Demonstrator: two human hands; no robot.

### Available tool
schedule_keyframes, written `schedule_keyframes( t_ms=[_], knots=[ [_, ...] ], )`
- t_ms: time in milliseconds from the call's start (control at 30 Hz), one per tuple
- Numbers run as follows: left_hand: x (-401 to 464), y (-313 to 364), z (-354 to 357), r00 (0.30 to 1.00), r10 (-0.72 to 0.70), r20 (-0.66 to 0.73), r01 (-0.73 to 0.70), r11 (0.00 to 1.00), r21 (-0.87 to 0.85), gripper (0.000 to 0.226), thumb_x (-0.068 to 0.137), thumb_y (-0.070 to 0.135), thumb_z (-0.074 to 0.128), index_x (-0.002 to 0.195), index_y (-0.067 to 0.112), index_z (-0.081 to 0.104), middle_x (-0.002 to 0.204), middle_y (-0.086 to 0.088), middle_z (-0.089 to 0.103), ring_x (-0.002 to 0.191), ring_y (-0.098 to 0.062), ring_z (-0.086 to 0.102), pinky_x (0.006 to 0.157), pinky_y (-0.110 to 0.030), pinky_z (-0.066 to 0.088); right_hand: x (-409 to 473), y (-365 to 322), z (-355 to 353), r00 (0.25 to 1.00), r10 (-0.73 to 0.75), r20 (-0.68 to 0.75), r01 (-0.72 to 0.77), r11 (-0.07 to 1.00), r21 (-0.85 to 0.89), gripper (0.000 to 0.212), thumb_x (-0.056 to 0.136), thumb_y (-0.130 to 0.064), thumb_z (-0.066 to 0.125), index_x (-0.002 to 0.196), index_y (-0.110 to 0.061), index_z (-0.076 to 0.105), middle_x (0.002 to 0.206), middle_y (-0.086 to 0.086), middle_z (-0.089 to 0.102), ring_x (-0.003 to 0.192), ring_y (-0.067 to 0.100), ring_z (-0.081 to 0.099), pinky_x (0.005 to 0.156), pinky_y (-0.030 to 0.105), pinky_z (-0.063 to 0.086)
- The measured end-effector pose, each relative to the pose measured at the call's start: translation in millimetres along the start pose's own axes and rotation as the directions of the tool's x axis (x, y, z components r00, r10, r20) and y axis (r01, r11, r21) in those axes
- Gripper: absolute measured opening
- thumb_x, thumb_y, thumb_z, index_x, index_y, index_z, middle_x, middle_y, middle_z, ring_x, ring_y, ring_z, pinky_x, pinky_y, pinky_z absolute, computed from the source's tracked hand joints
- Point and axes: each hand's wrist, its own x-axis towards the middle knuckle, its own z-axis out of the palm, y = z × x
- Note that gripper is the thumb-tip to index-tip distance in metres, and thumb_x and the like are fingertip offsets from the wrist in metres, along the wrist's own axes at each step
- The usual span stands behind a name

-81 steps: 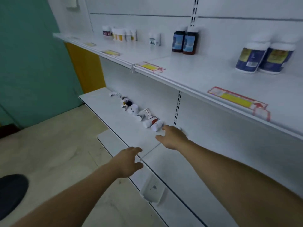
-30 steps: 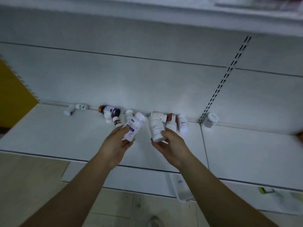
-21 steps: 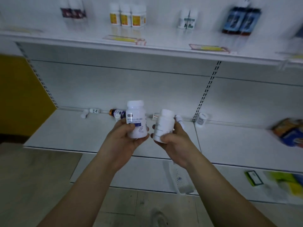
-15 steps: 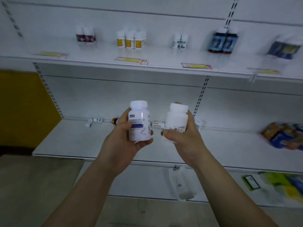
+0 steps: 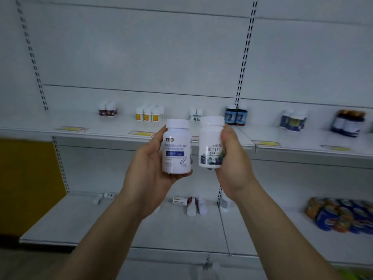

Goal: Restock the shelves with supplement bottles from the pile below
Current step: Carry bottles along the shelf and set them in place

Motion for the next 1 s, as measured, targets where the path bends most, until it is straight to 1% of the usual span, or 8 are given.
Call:
schedule_keyframes(
  t_ms=[267,433,533,600,667,767,867,1000],
  knots=[
    [21.2,-43.8,75.1,0.997,0.061,0.042,-0.062,0.998,0.024,0.046,0.075,0.035,0.042,0.119,0.031,0.056,0.106,0.000,0.071,0.095,-0.022,0.062,0.081,-0.042,0.048,-2.1,-33.9,-79.6,0.998,-0.057,0.036,0.058,0.998,-0.037,0.027,0.100,-0.032,0.036,0.101,-0.034,0.063,0.102,-0.005,0.069,0.103,0.014,0.062,0.097,0.040,0.047],
    [47.8,-99.0,117.4,0.999,0.038,0.036,-0.044,0.981,0.187,0.057,0.090,-0.008,0.037,0.117,0.040,0.052,0.105,0.001,0.068,0.095,-0.023,0.062,0.077,-0.037,0.057,-8.9,-48.2,-157.5,0.997,-0.024,-0.079,0.013,0.989,-0.145,0.020,0.092,-0.043,0.044,0.099,-0.034,0.060,0.097,-0.003,0.065,0.091,0.013,0.061,0.085,0.040,0.048],
    [66.2,-134.6,151.3,0.997,-0.024,0.072,0.006,0.972,0.233,0.057,0.090,-0.008,0.041,0.120,0.040,0.049,0.113,-0.003,0.064,0.102,-0.026,0.062,0.079,-0.038,0.056,-13.7,-58.4,-208.4,0.978,-0.021,-0.205,-0.033,0.966,-0.256,0.020,0.098,-0.032,0.044,0.114,-0.034,0.055,0.106,-0.005,0.064,0.098,0.012,0.061,0.087,0.036,0.048],
    [80.2,-156.6,174.6,0.991,-0.083,0.103,0.055,0.968,0.245,0.056,0.090,-0.007,0.042,0.120,0.040,0.047,0.114,-0.002,0.062,0.103,-0.029,0.061,0.078,-0.038,0.056,-18.8,-68.2,-239.7,0.964,-0.019,-0.266,-0.067,0.948,-0.311,0.015,0.098,-0.031,0.045,0.108,-0.037,0.054,0.109,-0.007,0.063,0.100,0.010,0.060,0.086,0.032,0.048],
    [93.7,-176.7,198.5,0.975,-0.148,0.163,0.105,0.963,0.247,0.055,0.090,-0.007,0.043,0.114,0.042,0.048,0.112,0.000,0.062,0.101,-0.027,0.061,0.079,-0.039,0.057,-25.3,-79.0,-268.6,0.944,-0.028,-0.328,-0.095,0.931,-0.353,0.011,0.099,-0.031,0.045,0.099,-0.038,0.053,0.103,-0.016,0.061,0.092,0.003,0.058,0.076,0.024,0.046],
    [112.5,-204.2,233.1,0.941,-0.224,0.254,0.154,0.951,0.268,0.052,0.091,-0.005,0.044,0.111,0.043,0.047,0.111,0.000,0.061,0.099,-0.025,0.061,0.079,-0.039,0.056,-35.8,-99.5,-306.0,0.902,-0.015,-0.431,-0.171,0.905,-0.390,0.020,0.099,-0.035,0.044,0.117,-0.042,0.042,0.103,-0.022,0.052,0.086,-0.003,0.051,0.072,0.018,0.041],
    [130.0,-230.9,265.9,0.898,-0.292,0.329,0.200,0.938,0.284,0.049,0.092,-0.003,0.045,0.113,0.041,0.048,0.108,0.001,0.063,0.100,-0.025,0.061,0.078,-0.037,0.055,-46.7,-121.1,-335.8,0.838,-0.022,-0.545,-0.227,0.895,-0.385,0.013,0.100,-0.034,0.043,0.112,-0.038,0.040,0.089,-0.026,0.047,0.066,-0.010,0.046,0.062,0.007,0.041],
    [143.7,-264.5,313.5,0.827,-0.366,0.427,0.285,0.927,0.243,0.050,0.093,-0.004,0.041,0.125,0.033,0.045,0.107,-0.003,0.065,0.093,-0.027,0.062,0.076,-0.039,0.053,-54.2,-144.3,-385.1,0.798,-0.010,-0.602,-0.234,0.916,-0.325,0.069,0.083,-0.056,0.058,0.143,-0.033,0.035,0.137,-0.012,0.045,0.114,0.015,0.054,0.105,0.044,0.040]
  ],
)
